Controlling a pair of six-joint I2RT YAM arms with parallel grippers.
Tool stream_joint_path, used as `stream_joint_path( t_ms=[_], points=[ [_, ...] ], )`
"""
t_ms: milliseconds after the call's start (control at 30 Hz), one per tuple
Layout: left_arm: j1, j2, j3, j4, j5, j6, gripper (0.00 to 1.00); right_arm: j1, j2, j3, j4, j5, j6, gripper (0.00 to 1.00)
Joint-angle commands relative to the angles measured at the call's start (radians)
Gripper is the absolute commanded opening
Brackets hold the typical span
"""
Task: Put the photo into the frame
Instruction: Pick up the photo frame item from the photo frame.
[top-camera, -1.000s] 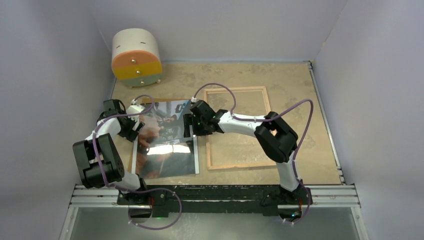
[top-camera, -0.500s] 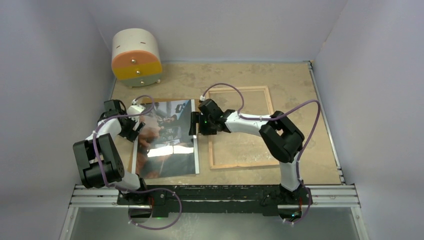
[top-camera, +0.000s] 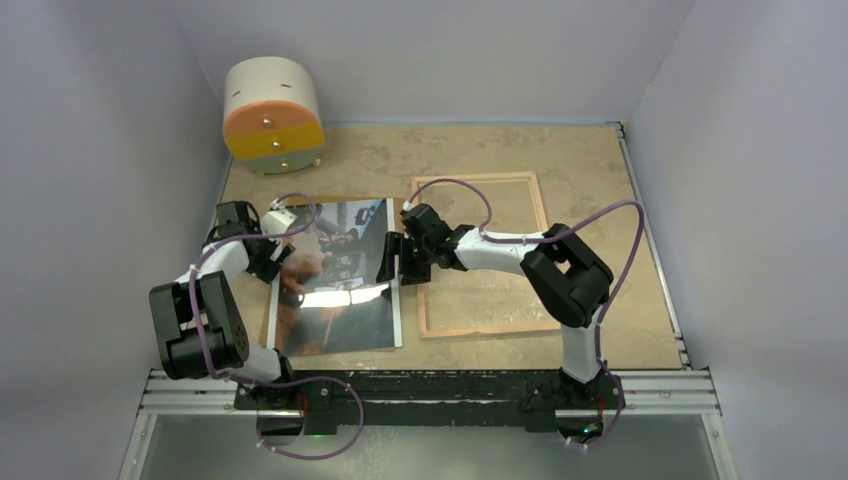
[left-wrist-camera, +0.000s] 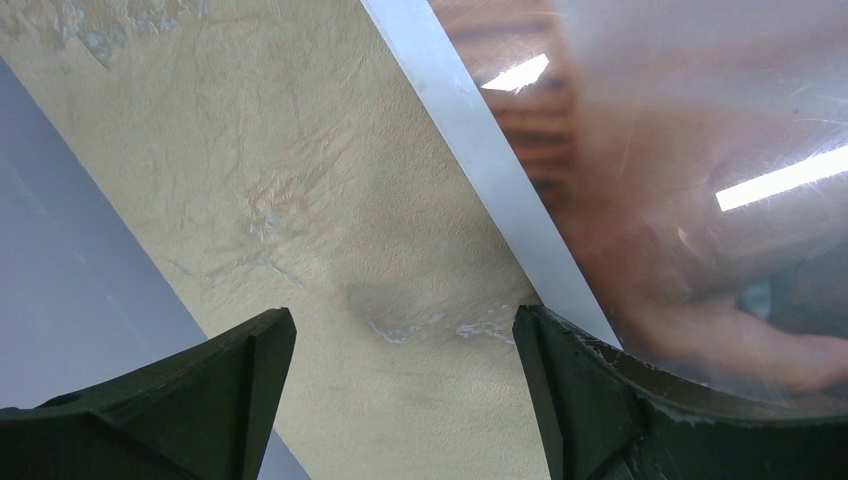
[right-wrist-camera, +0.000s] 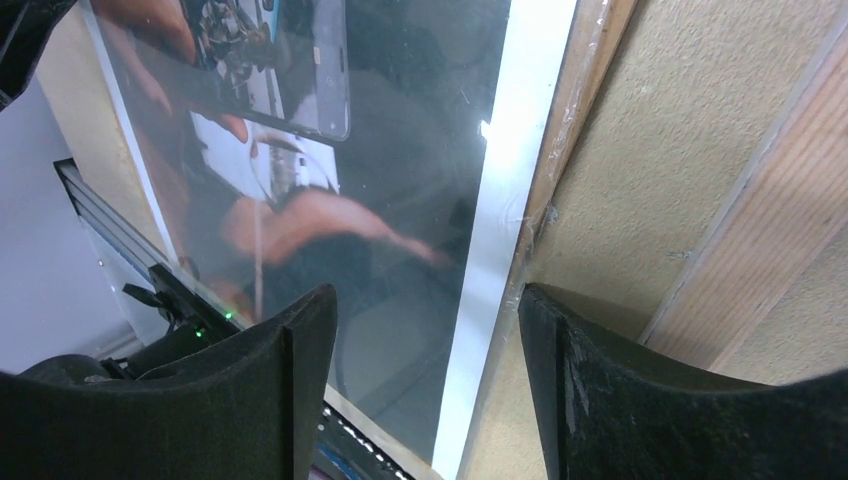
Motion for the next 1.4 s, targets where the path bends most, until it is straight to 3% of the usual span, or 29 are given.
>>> stream_joint_path(
  t_ms=[0,467,733,900,1067,1233,1367],
  points=[
    [-0.02,0.01,-0.042,-0.028,0.039,-0.019,0.87,0.011,-0.054,0.019,-0.014,-0.032,0.013,0.68],
    [-0.022,0.007,-0.045,-0.024,0.038,-0.024,0.86,0.011,-0.144,0.024,0.067,-0.095,0.075,0.64],
    [-0.022,0.002,-0.032,-0.038,0.045,-0.03,0.86,0.008,-0.13,-0.055,0.211,-0.181,0.196,0.69],
    [-0.022,-0.008,-0.02,-0.056,0.052,-0.036,0.86,0.005,-0.107,-0.116,0.273,-0.161,0.223,0.67],
    [-0.022,-0.012,-0.002,-0.078,0.053,-0.035,0.86,0.001,-0.108,-0.146,0.313,-0.132,0.222,0.53],
    [-0.018,-0.025,0.032,-0.107,0.043,-0.024,0.86,-0.014,-0.127,-0.145,0.34,-0.116,0.208,0.19],
    [-0.004,-0.044,0.118,-0.162,0.028,-0.005,0.92,-0.07,-0.15,-0.117,0.263,-0.145,0.14,0.01]
  ],
)
